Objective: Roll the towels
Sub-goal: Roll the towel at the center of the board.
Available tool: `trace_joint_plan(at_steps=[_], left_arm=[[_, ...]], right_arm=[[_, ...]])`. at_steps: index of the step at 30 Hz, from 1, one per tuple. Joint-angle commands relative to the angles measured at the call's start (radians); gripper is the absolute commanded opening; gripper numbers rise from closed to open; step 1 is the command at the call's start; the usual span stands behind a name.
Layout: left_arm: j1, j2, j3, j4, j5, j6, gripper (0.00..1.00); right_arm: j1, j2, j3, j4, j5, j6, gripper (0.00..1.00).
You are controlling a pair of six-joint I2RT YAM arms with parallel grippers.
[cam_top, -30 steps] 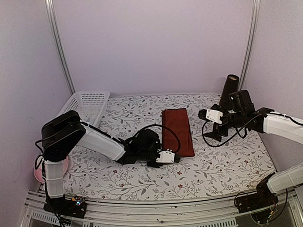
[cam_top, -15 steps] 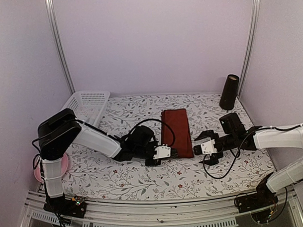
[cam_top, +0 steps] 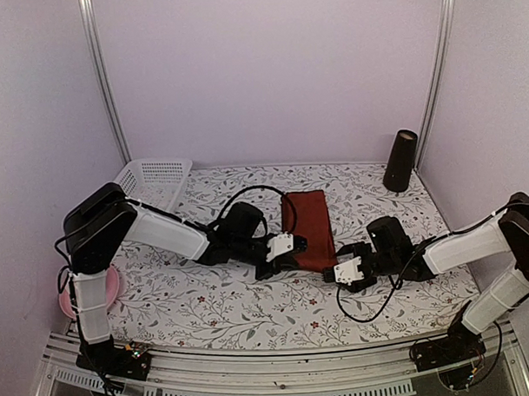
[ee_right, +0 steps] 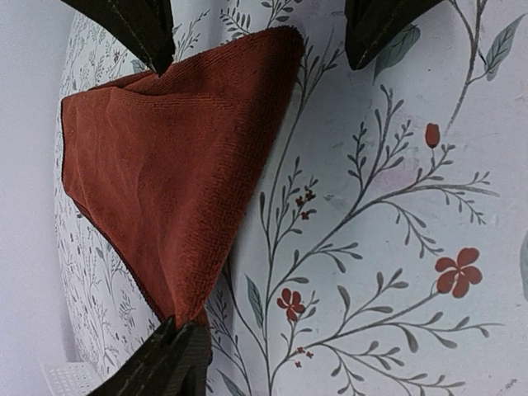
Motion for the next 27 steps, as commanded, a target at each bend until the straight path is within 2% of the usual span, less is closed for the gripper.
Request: trace_joint_plan(at_steps=[1,7,15,22,25,27], left_arm=[[0.016,-0.023,0.037,-0.021,0.088,-0.044,0.00],[0.021,-0.007,0.075,-0.045,0.096,-0.053,0.00],[0.020,-0.018,0.079,-0.078,0.084,-0.052,0.00],[0.012,-0.028,0.087,-0.190,0.073,-0.020,0.01],[0.012,-0.040,0.078,-0.232,0.053,0.004,0.10],[0.012,-0.045,0.074,-0.253,0.036,0.015,0.21]], right_arm=[[0.004,0.044,0.003,0.065,0.060,0.049,0.68],[0.005,0.051,0.000,0.089,0.067,0.078,0.53],[0.005,0.066,0.012,0.082,0.091,0.108,0.06],[-0.003,0.044,0.057,-0.066,0.031,0.109,0.02],[-0.036,0.006,0.113,-0.201,-0.050,0.116,0.02],[-0.054,-0.012,0.151,-0.284,-0.096,0.118,0.02]])
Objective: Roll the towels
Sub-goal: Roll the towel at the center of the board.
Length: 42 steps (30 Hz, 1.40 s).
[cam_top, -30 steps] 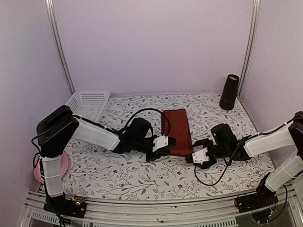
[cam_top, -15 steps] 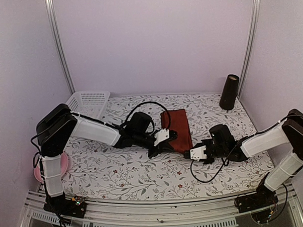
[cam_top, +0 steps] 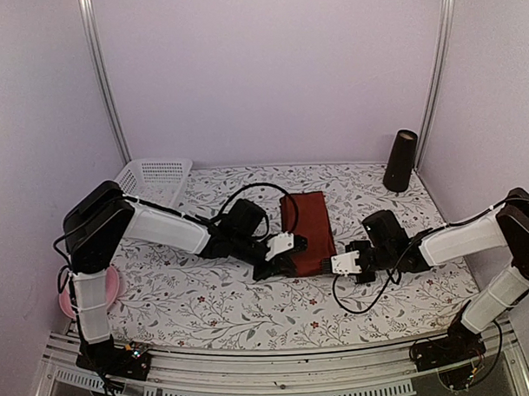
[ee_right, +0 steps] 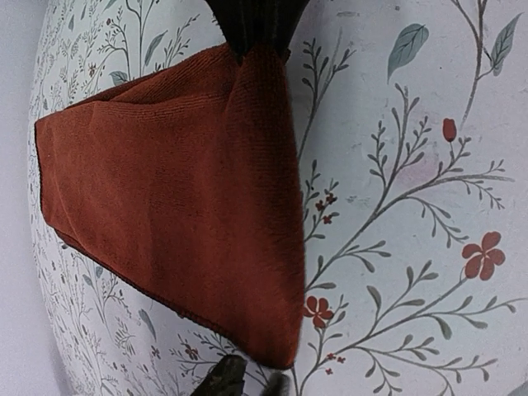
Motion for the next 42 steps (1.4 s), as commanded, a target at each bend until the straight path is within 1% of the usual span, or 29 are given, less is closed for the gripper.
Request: trace_joint_plan(at_steps=[1,3,7,9,12,16,19,22,27,28,30,31,34,35,36,42], left_arm=[[0.001,-0.044,0.008,-0.091,-0.031,0.038,0.28],[-0.003,-0.040,0.006,-0.102,-0.038,0.046,0.42],[-0.038,-0.033,-0.007,-0.077,-0.111,0.047,0.70],[-0.060,-0.030,-0.030,-0.032,-0.160,0.053,0.79],[-0.085,-0.013,-0.047,0.016,-0.222,0.065,0.81],[-0.097,0.016,-0.044,0.031,-0.243,0.075,0.80],[-0.110,0.022,-0.066,0.086,-0.268,0.089,0.79],[-0.122,0.040,-0.066,0.095,-0.271,0.106,0.75],[-0.131,0.067,-0.048,0.054,-0.280,0.118,0.58],[-0.132,0.066,-0.052,0.056,-0.287,0.117,0.52],[-0.133,0.058,-0.061,0.064,-0.290,0.114,0.36],[-0.133,0.052,-0.066,0.066,-0.292,0.111,0.32],[-0.130,0.033,-0.067,0.045,-0.291,0.106,0.13],[-0.129,0.027,-0.063,0.031,-0.288,0.105,0.04],[-0.126,0.022,-0.059,0.013,-0.283,0.102,0.00],[-0.088,-0.013,-0.033,-0.073,-0.169,0.074,0.00]], right_arm=[[-0.040,-0.058,0.093,-0.230,-0.127,0.017,0.02],[-0.041,-0.054,0.115,-0.299,-0.148,0.006,0.02],[-0.041,-0.028,0.141,-0.394,-0.173,0.001,0.02],[-0.041,-0.012,0.150,-0.417,-0.173,0.004,0.02],[-0.042,0.004,0.155,-0.435,-0.175,0.006,0.02],[-0.047,0.010,0.165,-0.454,-0.187,0.008,0.02],[-0.053,0.016,0.177,-0.470,-0.191,0.002,0.02],[-0.063,0.021,0.190,-0.490,-0.205,-0.006,0.02],[-0.077,0.038,0.215,-0.523,-0.207,-0.018,0.03],[-0.079,0.039,0.218,-0.530,-0.206,-0.024,0.03],[-0.081,0.043,0.224,-0.543,-0.200,-0.038,0.03],[-0.084,0.043,0.227,-0.551,-0.195,-0.043,0.03],[-0.091,0.041,0.246,-0.591,-0.185,-0.069,0.03],[-0.093,0.038,0.255,-0.606,-0.182,-0.078,0.03],[-0.095,0.035,0.263,-0.624,-0.177,-0.087,0.03],[-0.096,0.063,0.360,-0.773,-0.178,-0.170,0.04]])
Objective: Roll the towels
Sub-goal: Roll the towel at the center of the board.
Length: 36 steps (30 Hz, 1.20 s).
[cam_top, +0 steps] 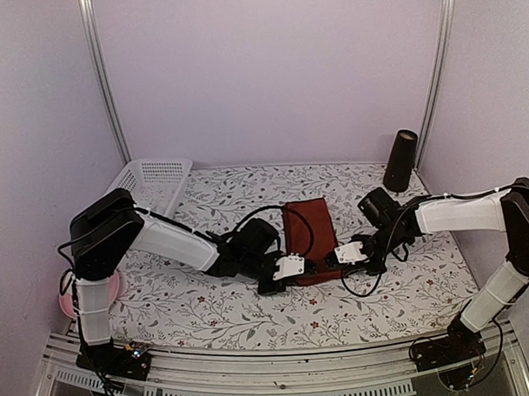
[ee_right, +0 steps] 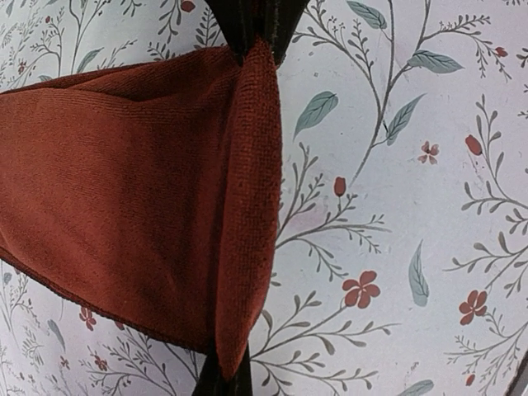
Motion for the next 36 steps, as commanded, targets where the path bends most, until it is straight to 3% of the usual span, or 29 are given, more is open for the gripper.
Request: trace_joint_plan(at_steps=[1,7,13,19,21,24,36], left_arm=[[0.036,-0.047,0.017,-0.136,0.119,-0.032,0.00],[0.093,-0.057,0.058,-0.196,0.238,-0.084,0.00],[0.126,-0.009,0.116,-0.266,0.252,-0.106,0.12],[0.131,0.026,0.165,-0.300,0.246,-0.116,0.14],[0.134,0.036,0.176,-0.309,0.245,-0.120,0.14],[0.134,0.047,0.190,-0.327,0.234,-0.131,0.14],[0.149,0.087,0.211,-0.330,0.184,-0.239,0.09]], right_arm=[[-0.007,0.046,0.094,-0.157,0.001,-0.066,0.04],[-0.016,0.153,0.175,-0.242,-0.011,-0.050,0.07],[-0.037,0.210,0.234,-0.285,-0.041,-0.035,0.10],[-0.055,0.236,0.275,-0.303,-0.059,-0.021,0.11],[-0.059,0.218,0.264,-0.303,-0.079,-0.028,0.27],[-0.069,0.183,0.231,-0.268,-0.092,-0.044,0.38],[-0.118,0.085,0.177,-0.154,-0.279,0.041,0.49]])
